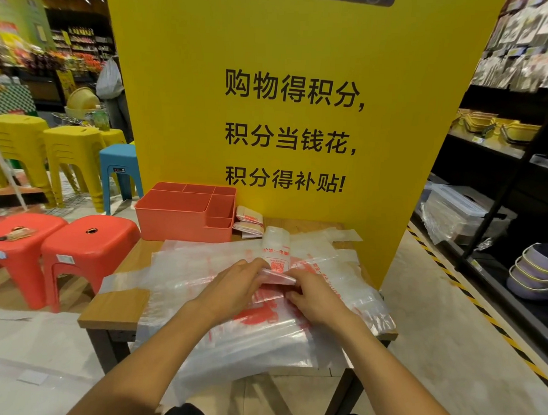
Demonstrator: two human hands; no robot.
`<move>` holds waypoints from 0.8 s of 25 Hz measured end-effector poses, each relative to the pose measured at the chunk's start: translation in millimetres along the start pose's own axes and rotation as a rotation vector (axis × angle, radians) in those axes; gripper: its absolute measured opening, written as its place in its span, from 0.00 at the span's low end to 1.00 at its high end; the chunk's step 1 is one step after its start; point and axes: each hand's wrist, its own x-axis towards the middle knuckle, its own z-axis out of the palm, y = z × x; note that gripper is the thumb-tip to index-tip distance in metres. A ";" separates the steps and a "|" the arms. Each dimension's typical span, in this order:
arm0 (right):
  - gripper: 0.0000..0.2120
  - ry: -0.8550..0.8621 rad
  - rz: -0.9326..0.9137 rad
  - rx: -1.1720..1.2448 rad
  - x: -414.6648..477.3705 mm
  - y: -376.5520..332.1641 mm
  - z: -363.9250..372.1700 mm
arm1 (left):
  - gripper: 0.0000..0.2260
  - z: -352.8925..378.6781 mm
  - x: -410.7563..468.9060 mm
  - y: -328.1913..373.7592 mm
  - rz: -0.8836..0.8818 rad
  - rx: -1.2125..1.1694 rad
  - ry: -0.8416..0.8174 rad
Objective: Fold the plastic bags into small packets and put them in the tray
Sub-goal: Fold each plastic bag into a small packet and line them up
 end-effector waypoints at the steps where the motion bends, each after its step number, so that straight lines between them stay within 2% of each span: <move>1: 0.10 0.057 -0.022 -0.042 1.0 0.7 0.5 | 0.10 -1.7 0.5 0.7 -0.007 -0.042 0.016; 5: 0.10 0.159 -0.025 0.013 3.9 2.8 2.3 | 0.14 -0.6 3.6 -2.0 -0.014 -0.192 0.006; 8: 0.12 0.220 0.003 0.076 6.9 2.1 4.3 | 0.16 5.8 7.2 -4.5 -0.096 -0.291 0.059; 12: 0.06 0.273 0.090 0.072 15.3 8.1 9.7 | 0.20 9.7 14.7 1.5 -0.177 -0.348 0.095; 17: 0.06 0.284 0.057 0.043 19.9 7.3 12.8 | 0.14 12.8 21.6 1.2 -0.270 -0.339 0.124; 20: 0.06 0.271 0.083 0.015 26.8 9.9 15.2 | 0.06 12.7 25.3 -0.4 -0.291 -0.264 0.193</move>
